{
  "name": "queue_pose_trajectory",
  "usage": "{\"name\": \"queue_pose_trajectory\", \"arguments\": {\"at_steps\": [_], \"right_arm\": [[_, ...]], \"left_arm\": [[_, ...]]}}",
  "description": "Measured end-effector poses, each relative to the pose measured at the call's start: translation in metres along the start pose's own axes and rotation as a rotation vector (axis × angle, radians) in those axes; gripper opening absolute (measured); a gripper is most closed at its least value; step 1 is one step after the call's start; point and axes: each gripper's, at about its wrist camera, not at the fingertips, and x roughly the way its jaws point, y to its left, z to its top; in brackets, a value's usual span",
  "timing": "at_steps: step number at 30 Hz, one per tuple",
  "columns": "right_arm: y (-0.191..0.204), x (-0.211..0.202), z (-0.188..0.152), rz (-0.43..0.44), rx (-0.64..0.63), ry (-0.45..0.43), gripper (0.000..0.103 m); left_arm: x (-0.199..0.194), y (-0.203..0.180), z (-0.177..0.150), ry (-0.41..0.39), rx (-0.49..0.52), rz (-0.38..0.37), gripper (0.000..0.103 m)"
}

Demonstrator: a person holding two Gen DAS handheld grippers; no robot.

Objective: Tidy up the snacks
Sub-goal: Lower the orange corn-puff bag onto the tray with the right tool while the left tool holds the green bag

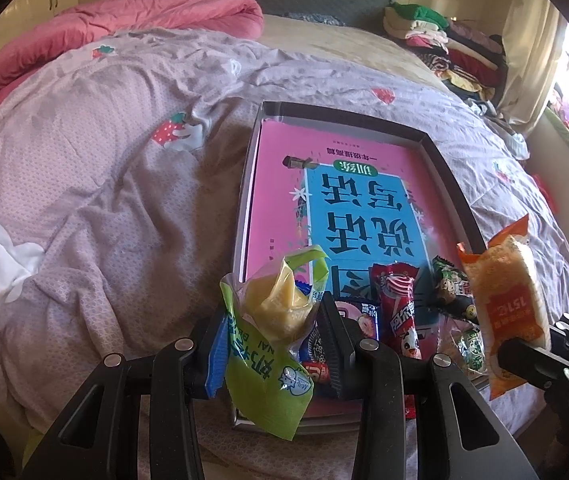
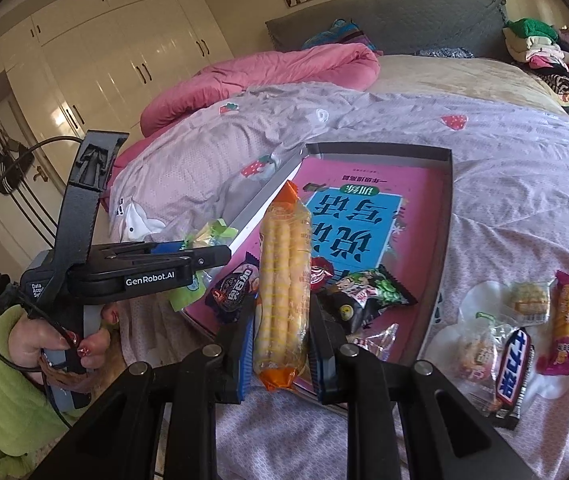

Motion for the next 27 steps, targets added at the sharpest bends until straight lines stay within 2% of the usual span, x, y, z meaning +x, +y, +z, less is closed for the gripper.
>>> {"name": "queue_pose_trajectory", "arguments": {"at_steps": [13, 27], "right_arm": [[0.003, 0.024, 0.009, 0.003, -0.001, 0.022, 0.023], [-0.003, 0.045, 0.000, 0.001, 0.020, 0.077, 0.023]], "left_arm": [[0.007, -0.004, -0.003, 0.019, 0.013, -0.016, 0.041], [0.010, -0.007, -0.004, 0.026, 0.019, -0.024, 0.042]]}}
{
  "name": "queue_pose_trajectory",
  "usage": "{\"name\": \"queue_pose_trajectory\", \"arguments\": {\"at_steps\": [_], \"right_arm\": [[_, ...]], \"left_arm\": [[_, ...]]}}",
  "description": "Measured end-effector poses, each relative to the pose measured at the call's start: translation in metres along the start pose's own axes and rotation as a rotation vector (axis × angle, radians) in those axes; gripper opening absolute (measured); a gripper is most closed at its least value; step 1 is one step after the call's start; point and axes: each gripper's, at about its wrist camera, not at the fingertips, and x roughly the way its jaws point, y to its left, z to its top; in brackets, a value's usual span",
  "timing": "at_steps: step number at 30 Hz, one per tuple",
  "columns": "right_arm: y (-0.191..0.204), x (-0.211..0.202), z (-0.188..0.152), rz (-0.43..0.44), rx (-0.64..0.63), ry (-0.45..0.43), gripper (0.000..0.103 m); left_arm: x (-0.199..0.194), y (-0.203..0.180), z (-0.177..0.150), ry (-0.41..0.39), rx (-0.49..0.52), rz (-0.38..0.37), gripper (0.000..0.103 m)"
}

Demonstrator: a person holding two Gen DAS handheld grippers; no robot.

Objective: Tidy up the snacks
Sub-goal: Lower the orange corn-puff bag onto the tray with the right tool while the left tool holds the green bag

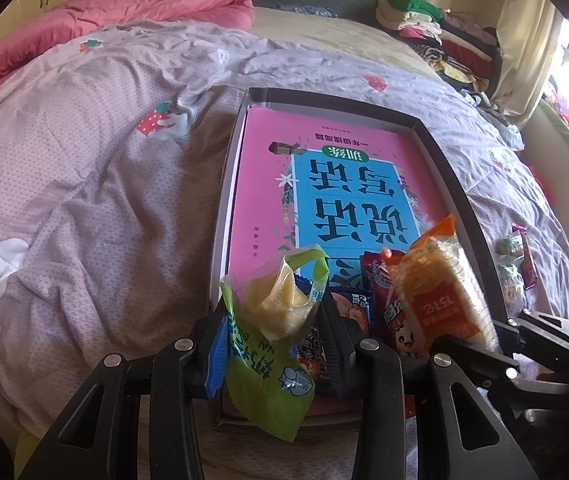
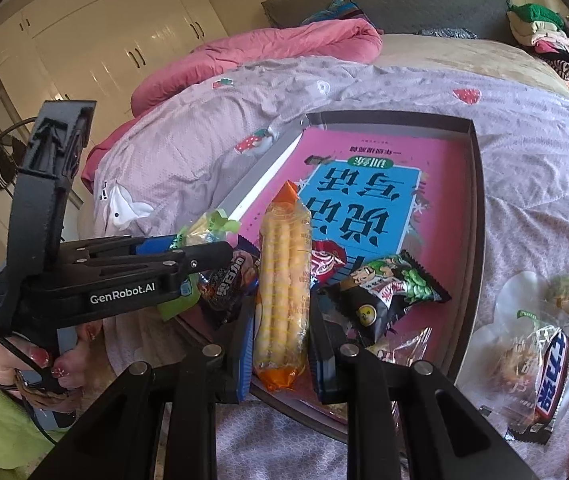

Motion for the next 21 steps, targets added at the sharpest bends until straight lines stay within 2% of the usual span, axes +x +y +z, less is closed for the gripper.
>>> {"name": "queue_pose_trajectory", "arguments": {"at_steps": [16, 19, 21], "right_arm": [[-0.001, -0.004, -0.005, -0.002, 0.005, 0.004, 0.025], [-0.001, -0.008, -0.006, -0.008, -0.006, -0.005, 0.029], [0.000, -0.010, -0.006, -0.018, -0.008, -0.008, 0.038]], "left_arm": [[-0.001, -0.002, -0.001, 0.002, 0.001, -0.007, 0.042], [-0.001, -0.002, 0.000, 0.002, 0.000, -0.007, 0.042], [-0.001, -0.001, 0.000, 0.002, 0.000, -0.006, 0.042]]}}
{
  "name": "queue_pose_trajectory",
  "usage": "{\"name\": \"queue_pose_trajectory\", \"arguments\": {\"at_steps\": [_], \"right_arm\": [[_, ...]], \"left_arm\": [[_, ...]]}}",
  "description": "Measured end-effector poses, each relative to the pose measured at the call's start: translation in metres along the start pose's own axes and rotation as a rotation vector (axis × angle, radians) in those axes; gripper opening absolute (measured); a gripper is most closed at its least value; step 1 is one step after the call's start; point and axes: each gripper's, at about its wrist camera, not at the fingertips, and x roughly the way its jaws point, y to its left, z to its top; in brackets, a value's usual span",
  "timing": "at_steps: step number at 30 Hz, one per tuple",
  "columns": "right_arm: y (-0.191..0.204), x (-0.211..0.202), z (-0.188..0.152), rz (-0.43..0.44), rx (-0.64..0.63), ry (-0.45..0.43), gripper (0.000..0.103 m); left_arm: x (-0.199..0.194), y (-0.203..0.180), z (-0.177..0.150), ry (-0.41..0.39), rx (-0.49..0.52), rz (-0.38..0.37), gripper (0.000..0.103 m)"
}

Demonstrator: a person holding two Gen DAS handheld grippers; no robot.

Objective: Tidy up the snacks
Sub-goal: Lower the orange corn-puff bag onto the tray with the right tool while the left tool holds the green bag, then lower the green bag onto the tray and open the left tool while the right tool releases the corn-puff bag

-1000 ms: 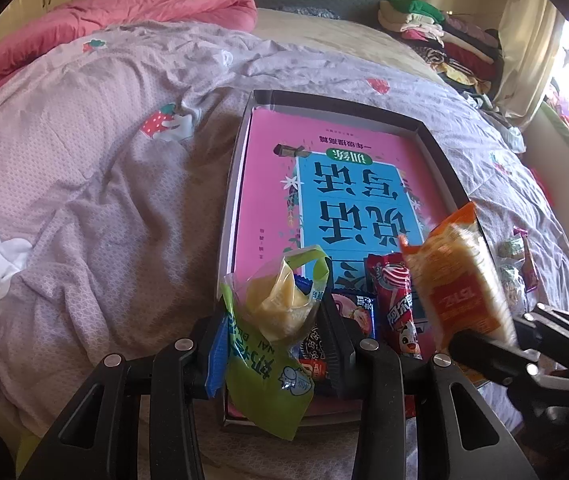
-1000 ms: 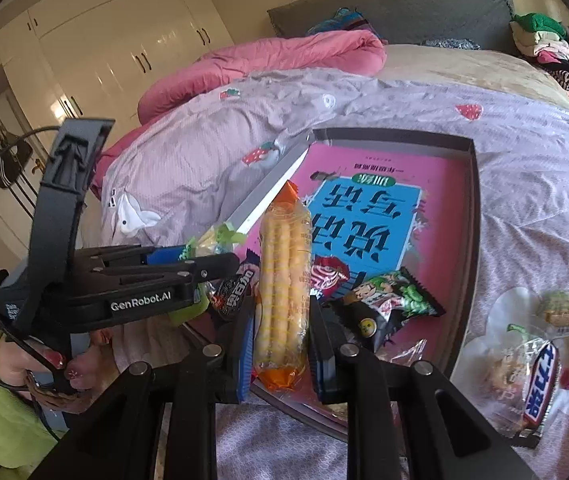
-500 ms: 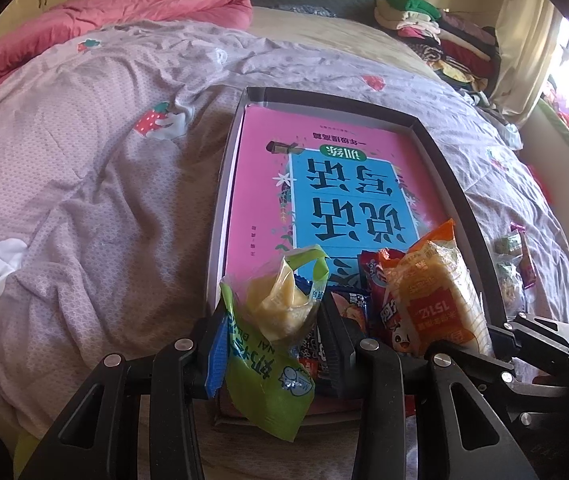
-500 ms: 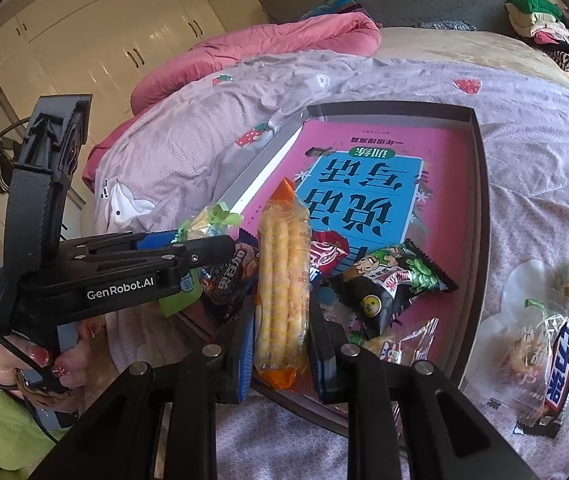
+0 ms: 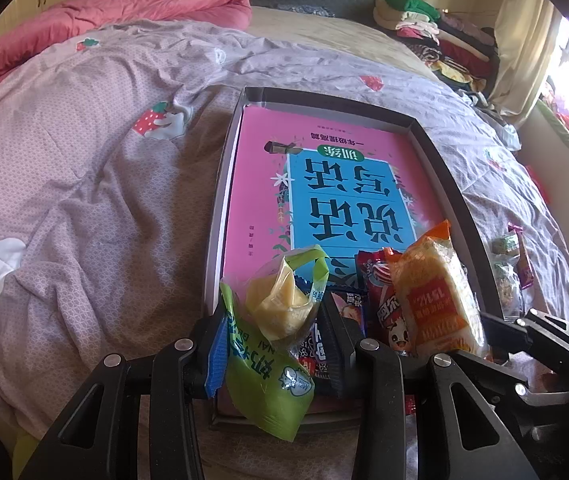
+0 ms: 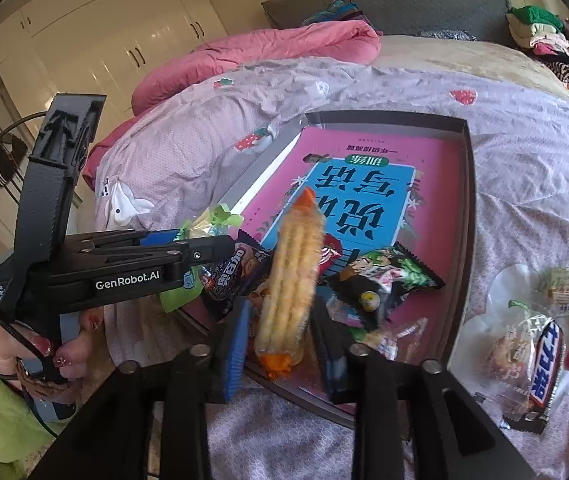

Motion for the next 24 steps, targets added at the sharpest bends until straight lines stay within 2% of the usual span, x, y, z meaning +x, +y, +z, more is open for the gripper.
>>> {"name": "queue_pose_trajectory", "arguments": {"at_steps": [24], "right_arm": [[-0.001, -0.015, -0.004, -0.021, -0.003, -0.036, 0.043]], "left_arm": [[-0.003, -0.001, 0.001, -0.004, -0.014, -0.018, 0.046]]}}
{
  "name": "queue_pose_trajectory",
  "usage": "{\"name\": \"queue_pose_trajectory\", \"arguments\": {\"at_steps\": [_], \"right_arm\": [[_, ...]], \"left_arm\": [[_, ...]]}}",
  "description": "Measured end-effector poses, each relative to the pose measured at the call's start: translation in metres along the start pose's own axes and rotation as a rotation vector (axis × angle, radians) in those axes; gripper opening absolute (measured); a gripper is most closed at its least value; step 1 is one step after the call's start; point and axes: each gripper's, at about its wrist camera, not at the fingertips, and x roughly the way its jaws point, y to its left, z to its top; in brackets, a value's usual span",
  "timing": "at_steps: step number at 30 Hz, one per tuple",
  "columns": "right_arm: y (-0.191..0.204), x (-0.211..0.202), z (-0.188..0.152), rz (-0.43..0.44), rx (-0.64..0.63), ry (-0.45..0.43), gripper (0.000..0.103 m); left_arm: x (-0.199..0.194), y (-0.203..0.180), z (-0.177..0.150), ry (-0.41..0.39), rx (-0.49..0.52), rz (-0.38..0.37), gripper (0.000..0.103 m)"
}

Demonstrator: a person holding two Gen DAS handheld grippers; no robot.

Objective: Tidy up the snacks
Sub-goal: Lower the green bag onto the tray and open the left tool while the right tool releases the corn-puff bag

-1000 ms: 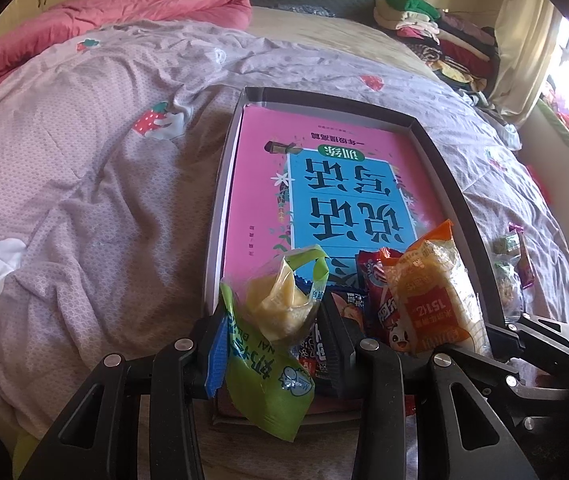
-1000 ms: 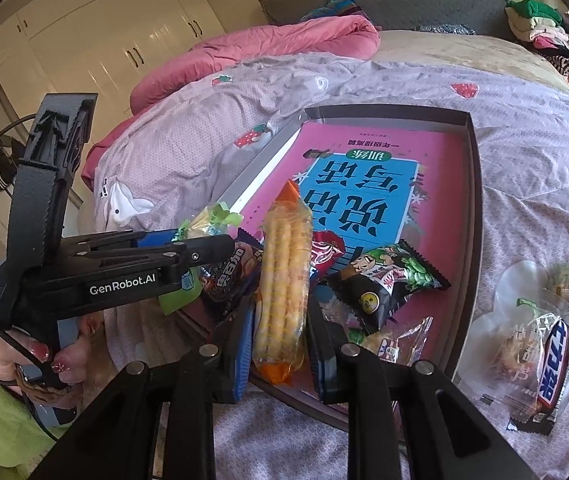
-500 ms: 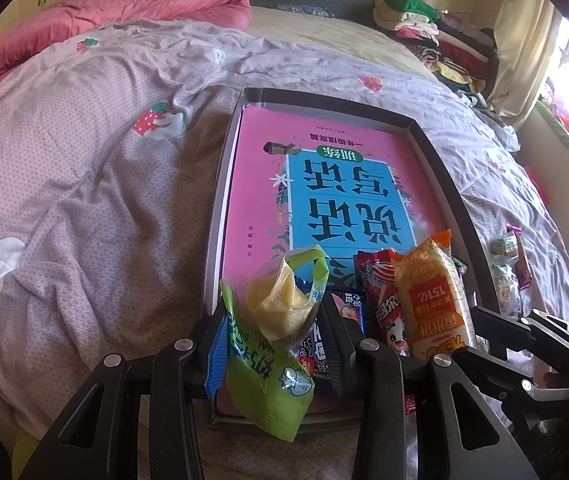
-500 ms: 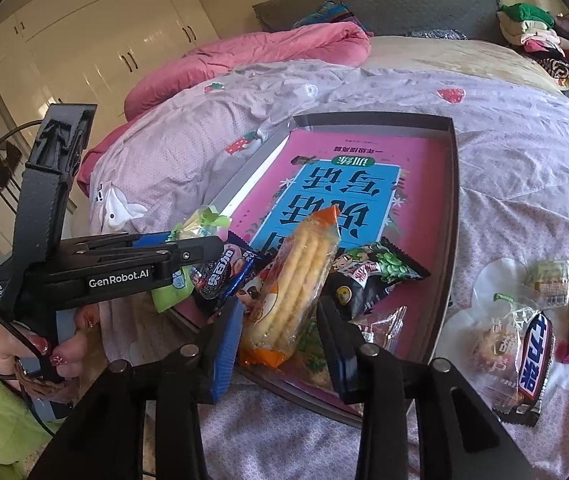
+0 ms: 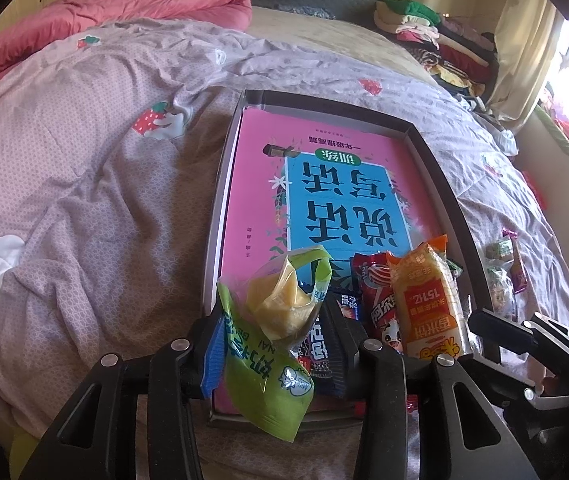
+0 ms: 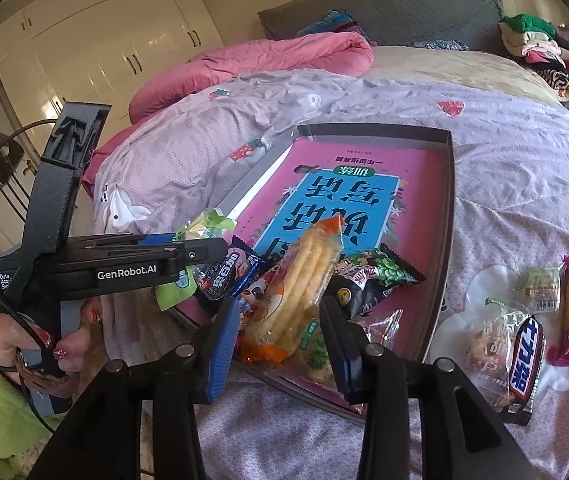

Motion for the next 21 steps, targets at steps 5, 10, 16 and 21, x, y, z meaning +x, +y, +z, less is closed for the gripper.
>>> {"name": "queue_pose_trajectory", "arguments": {"at_steps": [5, 10, 16, 21], "right_arm": [[0.0028, 0.0017, -0.0005, 0.008, -0.014, 0.011, 0.043], [0.0058, 0.0019, -0.0012, 0.011, -0.023, 0.014, 0.045], [0.0061, 0.0017, -0.0011, 0.012, -0.022, 0.014, 0.046], [0.0061, 0.0012, -0.0016, 0.009, -0.022, 0.012, 0.046]], "left_arm": [[-0.0032, -0.0014, 0.0007, -0.008, 0.001, -0.005, 0.047], [-0.0062, -0.0016, 0.0014, -0.014, -0.001, -0.012, 0.048], [-0.0076, -0.0015, 0.0027, -0.018, -0.004, -0.017, 0.052], [-0.0095, -0.0020, 0.0038, -0.024, -0.002, -0.021, 0.056]]}}
